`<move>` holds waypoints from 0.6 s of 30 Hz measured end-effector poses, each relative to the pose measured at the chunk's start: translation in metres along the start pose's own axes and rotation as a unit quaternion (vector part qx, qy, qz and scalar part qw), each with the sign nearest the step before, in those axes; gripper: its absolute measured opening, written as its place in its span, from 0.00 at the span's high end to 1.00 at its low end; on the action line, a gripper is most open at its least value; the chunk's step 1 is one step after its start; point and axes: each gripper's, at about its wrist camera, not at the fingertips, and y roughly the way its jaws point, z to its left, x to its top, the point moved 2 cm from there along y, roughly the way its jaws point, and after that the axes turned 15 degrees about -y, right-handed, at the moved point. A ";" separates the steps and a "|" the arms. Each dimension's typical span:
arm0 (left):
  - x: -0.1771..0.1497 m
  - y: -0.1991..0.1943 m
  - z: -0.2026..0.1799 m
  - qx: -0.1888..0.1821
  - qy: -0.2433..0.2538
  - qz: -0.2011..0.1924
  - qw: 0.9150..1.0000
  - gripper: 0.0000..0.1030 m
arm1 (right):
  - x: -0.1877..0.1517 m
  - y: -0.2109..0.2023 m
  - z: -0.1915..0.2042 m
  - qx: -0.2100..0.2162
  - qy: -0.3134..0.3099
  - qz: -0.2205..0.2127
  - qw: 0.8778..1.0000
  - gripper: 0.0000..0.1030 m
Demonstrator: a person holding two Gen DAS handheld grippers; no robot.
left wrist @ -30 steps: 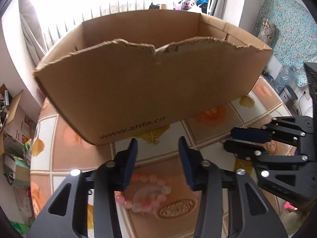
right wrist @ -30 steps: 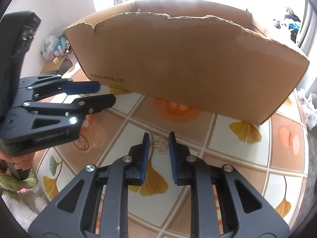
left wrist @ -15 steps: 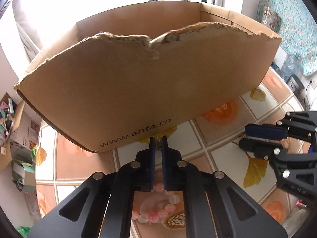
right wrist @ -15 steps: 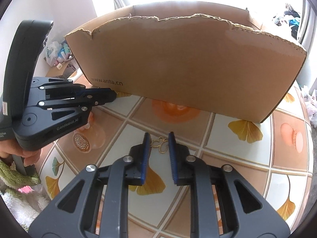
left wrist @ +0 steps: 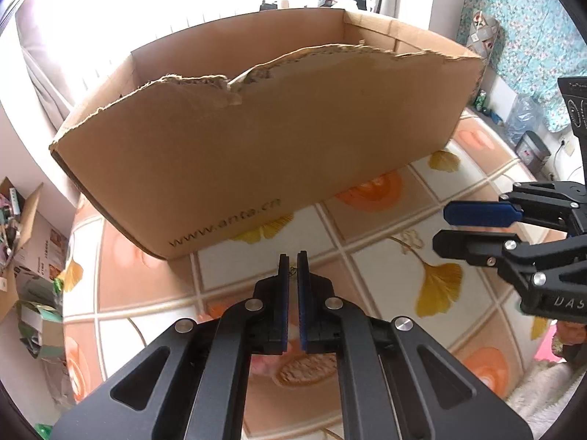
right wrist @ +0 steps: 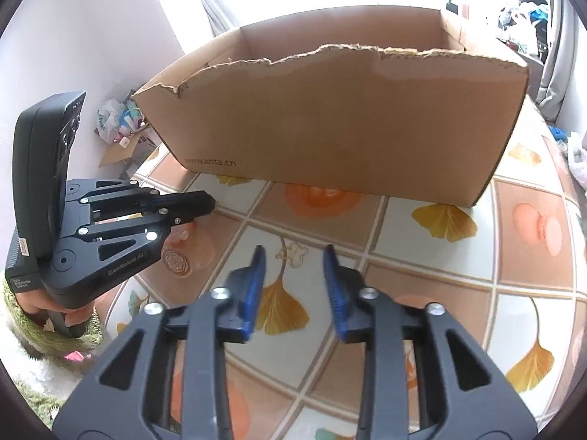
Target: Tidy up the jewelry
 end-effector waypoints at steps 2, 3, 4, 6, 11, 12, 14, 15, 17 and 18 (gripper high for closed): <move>-0.006 -0.004 -0.003 -0.012 -0.002 -0.001 1.000 0.96 | -0.001 -0.002 0.002 -0.006 -0.004 0.005 1.000 0.68; -0.008 -0.006 -0.006 -0.019 -0.003 0.000 1.000 0.96 | -0.001 -0.002 0.003 -0.007 -0.005 0.007 1.000 0.68; -0.010 -0.007 -0.007 -0.025 -0.004 0.001 1.000 0.96 | -0.001 -0.001 0.005 -0.009 -0.006 0.010 1.000 0.68; -0.013 -0.008 -0.009 -0.037 -0.008 0.007 0.999 0.96 | 0.000 0.003 0.006 -0.012 -0.008 0.018 1.000 0.68; -0.021 -0.012 -0.012 -0.054 -0.009 0.014 0.998 0.96 | 0.006 0.015 0.015 -0.024 -0.025 0.029 0.999 0.68; -0.022 -0.013 -0.012 -0.054 -0.010 0.014 0.998 0.96 | 0.007 0.016 0.016 -0.029 -0.029 0.032 0.999 0.68; -0.023 -0.012 -0.012 -0.058 -0.012 0.015 0.998 0.96 | 0.008 0.020 0.018 -0.035 -0.030 0.037 0.998 0.68; -0.023 -0.012 -0.012 -0.058 -0.012 0.015 0.998 0.96 | 0.009 0.022 0.018 -0.038 -0.029 0.040 0.998 0.68; -0.024 -0.012 -0.010 -0.058 -0.013 0.015 0.998 0.96 | 0.010 0.026 0.019 -0.049 -0.033 0.043 0.997 0.68; -0.024 -0.012 -0.009 -0.059 -0.014 0.015 0.998 0.96 | 0.011 0.030 0.021 -0.053 -0.032 0.043 0.997 0.68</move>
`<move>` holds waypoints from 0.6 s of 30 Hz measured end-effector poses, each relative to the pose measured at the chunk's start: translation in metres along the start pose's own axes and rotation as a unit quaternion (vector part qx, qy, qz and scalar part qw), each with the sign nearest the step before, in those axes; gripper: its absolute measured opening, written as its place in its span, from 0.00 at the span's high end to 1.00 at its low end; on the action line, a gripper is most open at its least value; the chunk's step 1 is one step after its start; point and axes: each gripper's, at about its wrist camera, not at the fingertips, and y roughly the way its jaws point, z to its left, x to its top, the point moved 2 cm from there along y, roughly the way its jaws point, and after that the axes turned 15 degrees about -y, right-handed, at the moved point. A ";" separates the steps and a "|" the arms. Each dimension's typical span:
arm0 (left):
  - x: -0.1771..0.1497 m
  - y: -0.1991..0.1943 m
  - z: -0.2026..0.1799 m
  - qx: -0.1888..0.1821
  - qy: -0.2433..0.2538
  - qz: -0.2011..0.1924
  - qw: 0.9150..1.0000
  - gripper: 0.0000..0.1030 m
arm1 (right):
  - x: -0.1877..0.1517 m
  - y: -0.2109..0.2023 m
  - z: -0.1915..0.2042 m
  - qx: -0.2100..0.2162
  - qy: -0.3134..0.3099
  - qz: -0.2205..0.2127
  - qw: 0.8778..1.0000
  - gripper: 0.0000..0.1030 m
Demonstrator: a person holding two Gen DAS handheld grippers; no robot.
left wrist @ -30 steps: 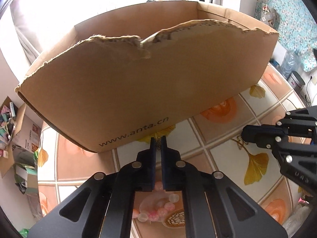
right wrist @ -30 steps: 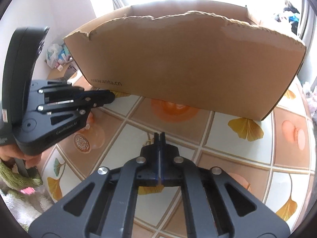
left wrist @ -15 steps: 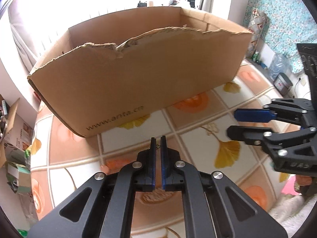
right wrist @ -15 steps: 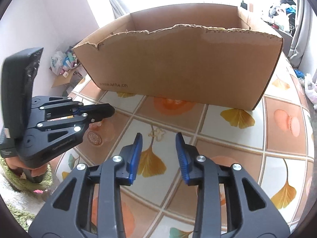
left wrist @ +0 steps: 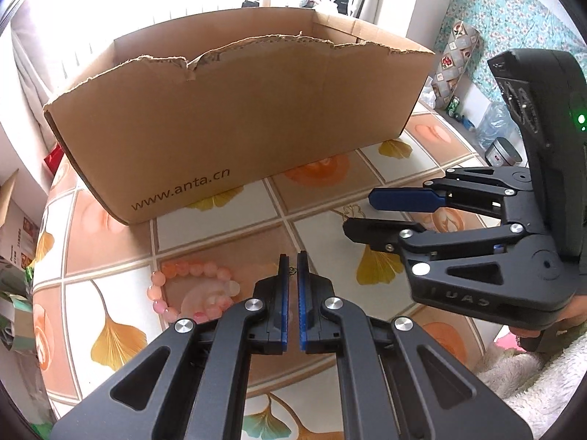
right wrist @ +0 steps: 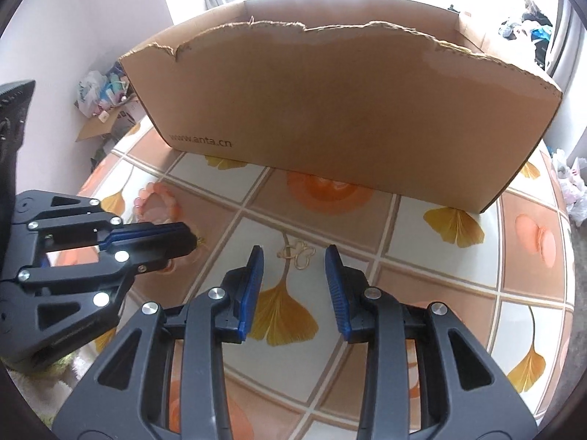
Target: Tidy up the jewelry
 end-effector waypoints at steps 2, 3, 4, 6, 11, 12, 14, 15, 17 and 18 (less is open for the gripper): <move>0.001 0.001 0.001 -0.001 -0.001 0.001 1.000 0.96 | 0.002 0.002 0.001 -0.009 0.002 -0.001 1.000 0.68; 0.000 0.001 0.001 0.000 -0.001 0.001 1.000 0.96 | 0.002 0.002 0.003 -0.014 -0.001 -0.001 1.000 0.68; 0.000 0.001 0.001 0.000 -0.001 0.002 1.000 0.96 | 0.003 0.003 0.004 -0.020 -0.004 0.000 1.000 0.69; 0.000 0.001 0.002 -0.001 -0.002 0.003 1.000 0.96 | 0.005 0.005 0.009 -0.027 -0.014 0.001 1.000 0.70; -0.001 0.001 0.004 -0.002 -0.004 0.006 1.000 0.96 | 0.006 0.008 0.012 -0.030 -0.028 0.001 0.999 0.80; -0.001 0.002 0.004 -0.002 -0.005 0.006 1.000 0.96 | 0.006 0.008 0.012 -0.029 -0.030 0.000 0.999 0.82; 0.000 0.002 0.005 -0.002 -0.005 0.006 1.000 0.96 | 0.006 0.008 0.011 -0.028 -0.030 -0.001 0.999 0.82; 0.000 0.003 0.005 -0.002 -0.006 0.006 1.000 0.96 | 0.006 0.008 0.011 -0.028 -0.031 -0.002 0.999 0.82; 0.000 0.002 0.006 -0.003 -0.007 0.005 1.000 0.96 | 0.005 0.008 0.011 -0.026 -0.030 -0.005 0.999 0.82; 0.000 0.002 0.006 -0.003 -0.007 0.005 1.000 0.96 | 0.005 0.007 0.010 -0.025 -0.030 -0.006 0.999 0.84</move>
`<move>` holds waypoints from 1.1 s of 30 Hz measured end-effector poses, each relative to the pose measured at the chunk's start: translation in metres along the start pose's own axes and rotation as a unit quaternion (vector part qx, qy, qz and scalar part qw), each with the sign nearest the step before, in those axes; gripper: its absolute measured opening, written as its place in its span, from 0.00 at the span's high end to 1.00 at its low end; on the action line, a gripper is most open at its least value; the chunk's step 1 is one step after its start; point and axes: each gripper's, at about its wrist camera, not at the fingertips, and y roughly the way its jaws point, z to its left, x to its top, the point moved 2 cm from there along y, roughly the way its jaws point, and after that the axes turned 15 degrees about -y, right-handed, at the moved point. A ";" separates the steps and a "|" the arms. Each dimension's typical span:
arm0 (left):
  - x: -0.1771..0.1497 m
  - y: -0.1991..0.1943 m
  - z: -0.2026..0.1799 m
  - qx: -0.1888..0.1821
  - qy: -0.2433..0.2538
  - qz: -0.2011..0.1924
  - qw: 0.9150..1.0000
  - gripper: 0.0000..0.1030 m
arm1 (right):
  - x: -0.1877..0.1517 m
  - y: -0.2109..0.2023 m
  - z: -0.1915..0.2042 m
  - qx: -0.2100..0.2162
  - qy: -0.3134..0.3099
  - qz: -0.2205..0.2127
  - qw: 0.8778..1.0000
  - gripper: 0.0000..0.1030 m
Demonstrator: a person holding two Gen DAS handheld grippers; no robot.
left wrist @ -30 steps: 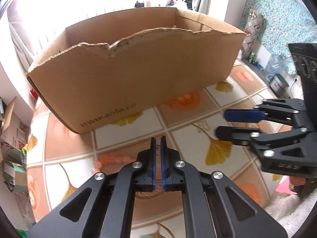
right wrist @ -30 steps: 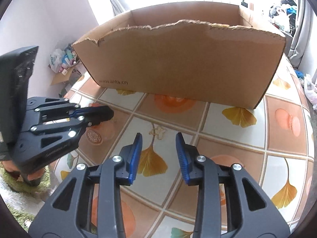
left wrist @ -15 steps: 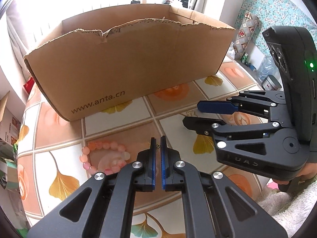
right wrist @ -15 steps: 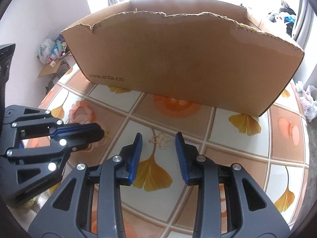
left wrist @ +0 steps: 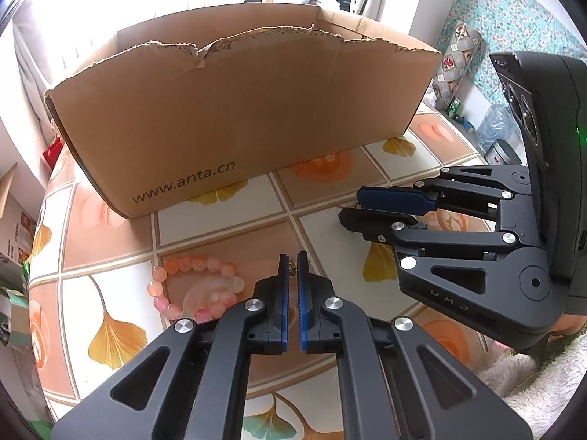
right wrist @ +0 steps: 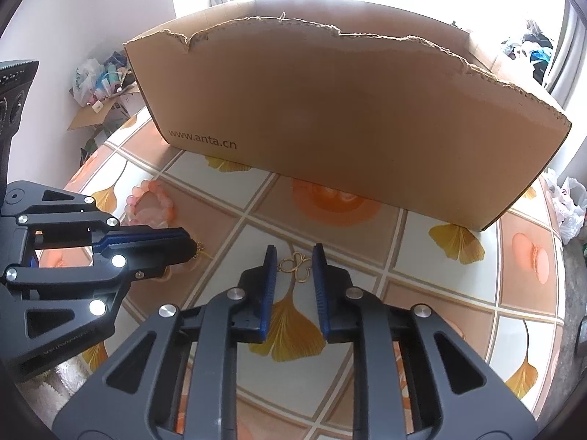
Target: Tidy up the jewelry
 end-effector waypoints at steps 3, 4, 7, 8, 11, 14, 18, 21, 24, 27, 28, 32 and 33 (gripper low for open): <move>0.000 -0.002 0.000 0.000 0.002 -0.004 1.000 0.96 | -0.003 -0.005 -0.003 0.009 0.008 0.000 1.000 1.00; 0.000 -0.003 0.000 -0.001 0.002 -0.005 1.000 0.96 | -0.003 -0.005 -0.004 0.010 0.010 0.000 1.000 1.00; 0.000 -0.007 -0.001 -0.001 0.004 -0.006 1.000 0.96 | -0.005 -0.008 -0.006 0.020 0.019 0.000 1.000 1.00; 0.000 -0.009 -0.001 -0.003 0.005 -0.007 1.000 0.96 | -0.006 -0.009 -0.007 0.025 0.023 -0.001 0.999 1.00; -0.001 -0.011 -0.002 0.000 0.008 -0.001 1.000 0.94 | -0.009 -0.012 -0.008 0.033 0.029 0.004 0.999 0.97; -0.002 -0.008 -0.002 -0.001 0.005 0.013 1.000 0.89 | -0.011 -0.016 -0.009 0.031 0.030 0.006 0.999 0.77; -0.003 -0.008 -0.002 0.004 0.004 0.022 1.000 0.79 | -0.011 -0.024 -0.010 0.034 0.032 0.004 0.999 0.73; -0.004 -0.010 -0.002 0.002 0.003 0.026 1.000 0.79 | -0.012 -0.027 -0.012 0.041 0.035 0.002 0.999 0.73; -0.004 -0.009 -0.002 0.011 0.009 0.028 0.999 0.79 | -0.013 -0.026 -0.012 0.044 0.037 0.001 0.998 0.73; -0.004 -0.002 -0.005 0.019 0.020 0.034 0.999 0.79 | -0.014 -0.025 -0.014 0.049 0.043 -0.001 0.998 0.73; -0.004 0.001 -0.007 0.024 0.025 0.037 0.999 0.79 | -0.015 -0.025 -0.014 0.050 0.044 -0.002 0.998 0.73; -0.006 0.007 -0.012 0.046 0.055 0.037 0.997 0.82 | -0.016 -0.027 -0.018 0.050 0.045 -0.005 0.998 0.73; -0.006 0.008 -0.014 0.057 0.065 0.034 0.996 0.87 | -0.017 -0.028 -0.019 0.051 0.046 -0.006 0.998 0.73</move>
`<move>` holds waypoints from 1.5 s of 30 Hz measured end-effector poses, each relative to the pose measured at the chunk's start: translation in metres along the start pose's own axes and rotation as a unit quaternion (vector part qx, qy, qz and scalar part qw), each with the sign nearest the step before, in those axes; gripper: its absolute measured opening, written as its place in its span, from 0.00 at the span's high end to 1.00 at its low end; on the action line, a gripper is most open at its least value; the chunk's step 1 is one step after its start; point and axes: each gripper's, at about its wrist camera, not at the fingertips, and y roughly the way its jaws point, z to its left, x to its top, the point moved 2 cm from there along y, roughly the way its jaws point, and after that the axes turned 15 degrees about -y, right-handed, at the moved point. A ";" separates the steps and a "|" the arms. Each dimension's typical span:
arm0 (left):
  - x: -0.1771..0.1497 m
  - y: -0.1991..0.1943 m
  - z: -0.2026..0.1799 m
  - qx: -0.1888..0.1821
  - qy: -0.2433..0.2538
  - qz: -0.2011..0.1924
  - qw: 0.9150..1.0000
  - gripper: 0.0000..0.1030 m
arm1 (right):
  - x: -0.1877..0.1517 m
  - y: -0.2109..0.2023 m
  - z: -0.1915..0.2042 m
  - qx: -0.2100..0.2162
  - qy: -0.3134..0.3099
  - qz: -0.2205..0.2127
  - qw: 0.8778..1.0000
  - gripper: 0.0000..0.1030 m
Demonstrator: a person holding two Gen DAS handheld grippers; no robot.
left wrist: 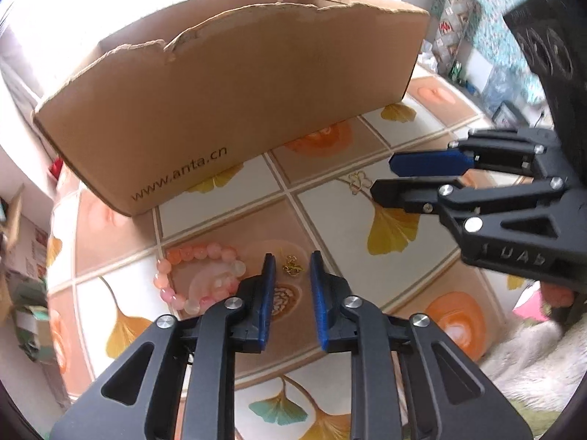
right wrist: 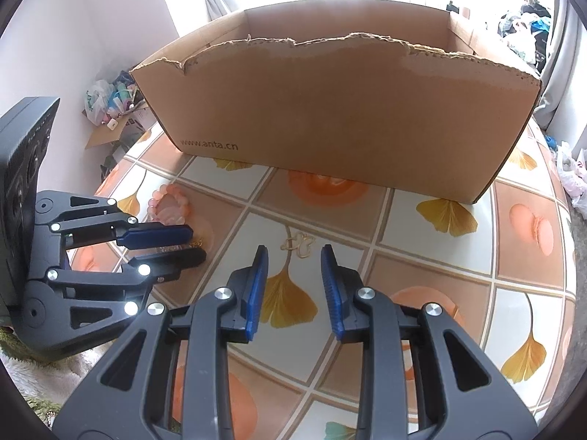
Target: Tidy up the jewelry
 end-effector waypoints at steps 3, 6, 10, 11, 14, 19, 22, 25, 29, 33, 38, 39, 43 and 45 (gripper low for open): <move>0.001 0.003 -0.002 0.011 0.012 -0.003 1.000 0.93 | -0.001 0.000 0.000 0.003 0.001 0.000 1.000 0.73; 0.002 0.004 -0.004 0.015 0.021 -0.007 1.000 0.93 | 0.000 0.001 0.001 0.006 0.001 0.002 1.000 0.73; 0.001 0.005 -0.006 0.018 0.024 -0.010 1.000 0.93 | 0.002 0.005 0.004 0.016 -0.002 0.020 1.000 0.73; 0.002 0.005 -0.005 0.016 0.020 -0.009 1.000 0.93 | 0.002 0.007 0.005 0.016 -0.002 0.026 1.000 0.73; 0.003 0.005 -0.004 0.014 0.014 -0.008 1.000 0.93 | 0.005 0.012 0.005 0.017 0.006 0.045 0.999 0.73; 0.000 0.001 -0.002 0.007 0.007 -0.008 1.000 0.93 | 0.011 0.017 0.004 0.012 0.014 0.062 0.998 0.73; 0.000 -0.001 -0.001 0.000 0.000 -0.007 1.000 0.94 | 0.016 0.020 0.005 0.002 0.014 0.070 0.997 0.73; -0.001 -0.001 0.001 -0.006 -0.004 -0.008 1.000 0.95 | 0.021 0.025 0.009 -0.012 0.012 0.077 0.997 0.73; -0.001 -0.002 0.004 -0.015 -0.010 -0.010 1.000 0.95 | 0.026 0.030 0.016 -0.035 -0.002 0.085 0.996 0.73; -0.002 -0.004 0.006 -0.022 -0.014 -0.011 1.000 0.95 | 0.027 0.033 0.021 -0.054 -0.023 0.090 0.994 0.79; -0.002 -0.005 0.009 -0.029 -0.017 -0.013 0.999 0.95 | 0.028 0.036 0.025 -0.052 -0.039 0.093 0.994 0.85; -0.003 -0.005 0.009 -0.030 -0.018 -0.013 0.999 0.95 | 0.028 0.036 0.025 -0.052 -0.040 0.093 0.993 0.85; -0.003 -0.006 0.012 -0.034 -0.022 -0.014 0.999 0.95 | 0.028 0.036 0.022 -0.041 -0.033 0.090 0.995 0.85; -0.003 -0.007 0.012 -0.035 -0.023 -0.015 0.999 0.95 | 0.028 0.037 0.023 -0.040 -0.034 0.087 0.995 0.85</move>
